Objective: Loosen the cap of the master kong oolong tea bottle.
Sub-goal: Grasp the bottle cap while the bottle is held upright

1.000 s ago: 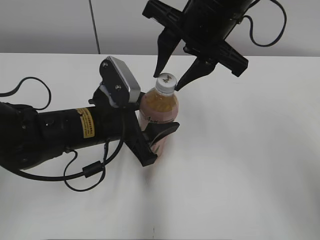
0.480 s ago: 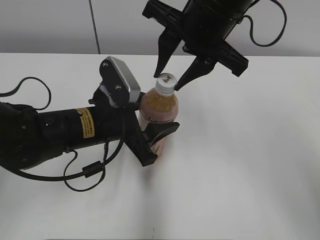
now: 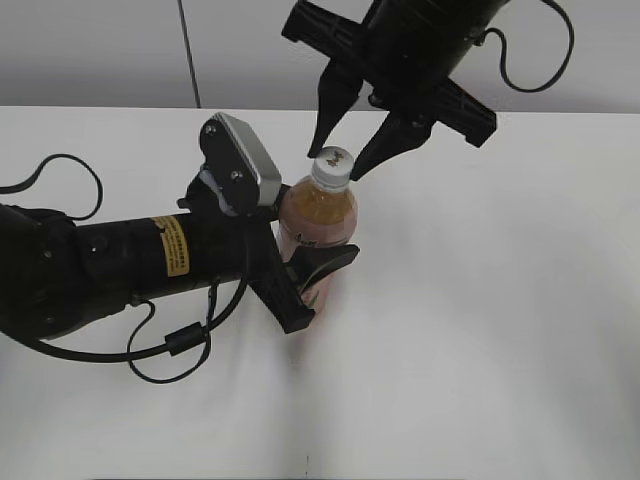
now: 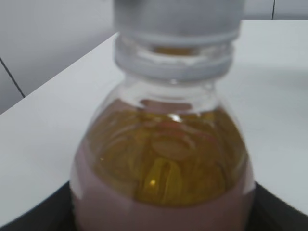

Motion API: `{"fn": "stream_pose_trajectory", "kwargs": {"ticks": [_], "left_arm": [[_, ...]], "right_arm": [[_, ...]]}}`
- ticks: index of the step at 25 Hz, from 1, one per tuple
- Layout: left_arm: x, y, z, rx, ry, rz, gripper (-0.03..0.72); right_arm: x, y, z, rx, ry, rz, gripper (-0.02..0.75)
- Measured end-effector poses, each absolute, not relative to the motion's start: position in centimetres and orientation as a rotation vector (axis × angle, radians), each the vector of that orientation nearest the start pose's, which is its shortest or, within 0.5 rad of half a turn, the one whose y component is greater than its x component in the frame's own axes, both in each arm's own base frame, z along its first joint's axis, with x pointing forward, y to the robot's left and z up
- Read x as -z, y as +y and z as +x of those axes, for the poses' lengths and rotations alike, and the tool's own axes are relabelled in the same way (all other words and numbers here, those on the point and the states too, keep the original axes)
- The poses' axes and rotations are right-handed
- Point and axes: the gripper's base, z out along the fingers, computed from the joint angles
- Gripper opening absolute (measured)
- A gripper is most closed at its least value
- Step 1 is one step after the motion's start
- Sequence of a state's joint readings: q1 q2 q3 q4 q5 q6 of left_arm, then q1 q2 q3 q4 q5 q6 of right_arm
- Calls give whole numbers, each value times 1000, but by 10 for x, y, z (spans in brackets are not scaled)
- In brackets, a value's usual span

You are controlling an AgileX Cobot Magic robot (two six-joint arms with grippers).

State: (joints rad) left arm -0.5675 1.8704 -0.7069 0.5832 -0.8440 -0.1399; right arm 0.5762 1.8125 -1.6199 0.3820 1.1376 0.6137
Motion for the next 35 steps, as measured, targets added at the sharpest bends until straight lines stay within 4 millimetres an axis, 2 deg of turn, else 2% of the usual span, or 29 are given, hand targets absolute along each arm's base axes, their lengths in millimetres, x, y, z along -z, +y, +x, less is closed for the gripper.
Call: {"fn": "stream_pose_trajectory", "kwargs": {"ticks": [8, 12, 17, 35], "left_arm": [[-145, -213, 264, 599, 1600, 1041, 438], [-145, -213, 264, 598, 1599, 1042, 438], [-145, -213, 264, 597, 1597, 1044, 438], [-144, -213, 264, 592, 1606, 1048, 437]], "right_arm": [[-303, 235, 308, -675, 2942, -127, 278], [-303, 235, 307, -641, 2891, -361, 278], [-303, 235, 308, -591, 2797, -662, 277], [-303, 231, 310, -367, 2420, -1407, 271]]}}
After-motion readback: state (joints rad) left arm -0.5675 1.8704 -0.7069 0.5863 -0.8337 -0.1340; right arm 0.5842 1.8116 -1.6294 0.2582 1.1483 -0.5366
